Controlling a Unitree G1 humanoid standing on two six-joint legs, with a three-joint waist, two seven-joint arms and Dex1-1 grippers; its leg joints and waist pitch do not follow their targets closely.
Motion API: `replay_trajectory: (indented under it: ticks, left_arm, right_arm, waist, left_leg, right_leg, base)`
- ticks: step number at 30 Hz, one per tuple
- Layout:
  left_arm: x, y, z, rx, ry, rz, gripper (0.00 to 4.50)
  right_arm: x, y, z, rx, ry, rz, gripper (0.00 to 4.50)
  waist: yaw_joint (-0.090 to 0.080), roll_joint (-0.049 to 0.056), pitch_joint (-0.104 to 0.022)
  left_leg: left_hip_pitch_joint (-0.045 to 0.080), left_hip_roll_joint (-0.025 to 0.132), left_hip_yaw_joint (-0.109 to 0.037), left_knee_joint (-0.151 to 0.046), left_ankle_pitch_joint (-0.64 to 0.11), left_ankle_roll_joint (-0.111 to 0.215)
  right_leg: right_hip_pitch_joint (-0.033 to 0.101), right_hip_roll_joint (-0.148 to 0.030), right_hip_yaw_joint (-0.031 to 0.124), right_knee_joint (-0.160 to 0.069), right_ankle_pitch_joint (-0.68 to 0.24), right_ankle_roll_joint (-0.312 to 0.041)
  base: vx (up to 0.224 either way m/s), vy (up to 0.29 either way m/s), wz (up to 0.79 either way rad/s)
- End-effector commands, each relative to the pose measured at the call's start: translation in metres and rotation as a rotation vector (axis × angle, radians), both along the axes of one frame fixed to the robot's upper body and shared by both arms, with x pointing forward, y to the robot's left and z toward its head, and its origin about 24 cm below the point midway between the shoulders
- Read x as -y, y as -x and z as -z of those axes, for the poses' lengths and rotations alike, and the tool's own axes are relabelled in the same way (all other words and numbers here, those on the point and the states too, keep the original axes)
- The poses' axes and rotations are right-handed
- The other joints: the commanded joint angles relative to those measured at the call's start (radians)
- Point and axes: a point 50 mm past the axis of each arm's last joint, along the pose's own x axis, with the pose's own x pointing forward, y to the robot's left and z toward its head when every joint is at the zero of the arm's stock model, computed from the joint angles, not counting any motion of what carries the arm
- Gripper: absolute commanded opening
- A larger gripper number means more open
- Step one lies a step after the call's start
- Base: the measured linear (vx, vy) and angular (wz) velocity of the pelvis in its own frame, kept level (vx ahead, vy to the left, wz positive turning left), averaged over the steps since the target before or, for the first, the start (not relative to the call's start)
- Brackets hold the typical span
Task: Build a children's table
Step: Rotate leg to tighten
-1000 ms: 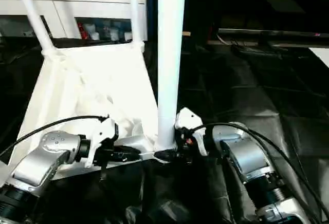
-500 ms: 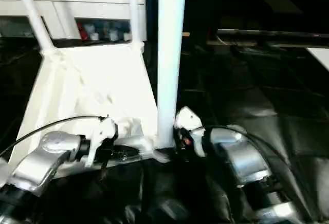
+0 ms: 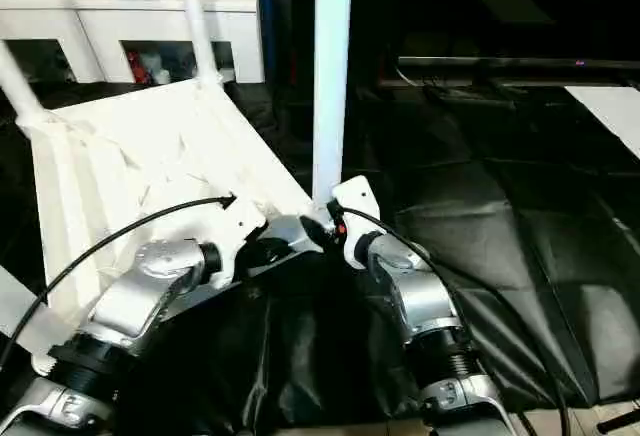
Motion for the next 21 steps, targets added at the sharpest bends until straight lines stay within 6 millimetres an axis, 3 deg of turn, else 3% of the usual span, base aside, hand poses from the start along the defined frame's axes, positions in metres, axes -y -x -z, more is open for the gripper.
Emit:
replay_trajectory:
  ticks: [1,6,9,14,17,19,21]
  left_arm:
    - [0.028,0.004,-0.01,0.033,0.039,0.122,0.0]
    - [0.016,0.012,-0.007,0.014,0.049,0.19,0.0]
    - [0.009,0.015,-0.007,0.008,0.045,0.226,0.0]
    - [-0.006,0.023,-0.012,-0.009,0.067,0.311,0.0]
    - [-0.011,0.027,-0.014,-0.026,0.086,0.359,0.0]
    - [-0.013,0.029,-0.015,-0.031,0.093,0.376,0.0]
    - [-0.015,0.03,-0.016,-0.043,0.106,0.388,0.0]
  right_arm:
    - [-0.05,0.017,-0.005,0.011,-0.077,-0.292,3.65]
    - [-0.028,0.023,-0.007,0.02,-0.029,-0.4,4.09]
    - [-0.016,0.025,-0.007,0.019,-0.008,-0.435,4.22]
    - [0.013,0.033,-0.008,-0.03,0.024,-0.554,4.22]
    - [0.022,0.038,-0.009,-0.062,0.031,-0.614,4.22]
    - [0.024,0.039,-0.009,-0.07,0.034,-0.632,3.9]
    - [0.027,0.039,-0.01,-0.072,0.039,-0.65,3.9]
  waist:
    - [0.005,-0.004,-0.06]
    - [0.008,-0.002,-0.065]
    - [0.013,-0.002,-0.064]
    - [0.022,0.002,-0.06]
    - [0.032,0.003,-0.059]
    - [0.034,0.002,-0.06]
    - [0.036,0.002,-0.06]
  left_leg:
    - [0.015,0.058,-0.031,-0.083,-0.184,0.023]
    - [0.015,0.06,-0.028,-0.074,-0.108,0.078]
    - [0.017,0.062,-0.027,-0.074,-0.097,0.099]
    - [0.023,0.066,-0.026,-0.078,-0.145,0.08]
    - [0.026,0.067,-0.026,-0.08,-0.157,0.073]
    - [0.027,0.067,-0.025,-0.079,-0.156,0.07]
    - [0.027,0.065,-0.025,-0.08,-0.152,0.064]
  right_leg:
    - [0.028,-0.046,0.029,-0.076,-0.09,-0.234]
    - [0.036,-0.047,0.027,-0.064,0.033,-0.269]
    - [0.037,-0.047,0.025,-0.063,0.051,-0.285]
    - [0.033,-0.045,0.025,-0.067,-0.005,-0.284]
    - [0.032,-0.046,0.026,-0.068,-0.015,-0.286]
    - [0.032,-0.046,0.026,-0.068,-0.016,-0.287]
    - [0.032,-0.045,0.025,-0.066,-0.014,-0.286]
  base:
    - [0.0,0.0,0.0]
    - [0.0,0.0,0.0]
    - [0.0,0.0,0.0]
    - [0.0,0.0,0.0]
    - [0.0,0.0,0.0]
    - [0.0,0.0,0.0]
    - [0.0,0.0,0.0]
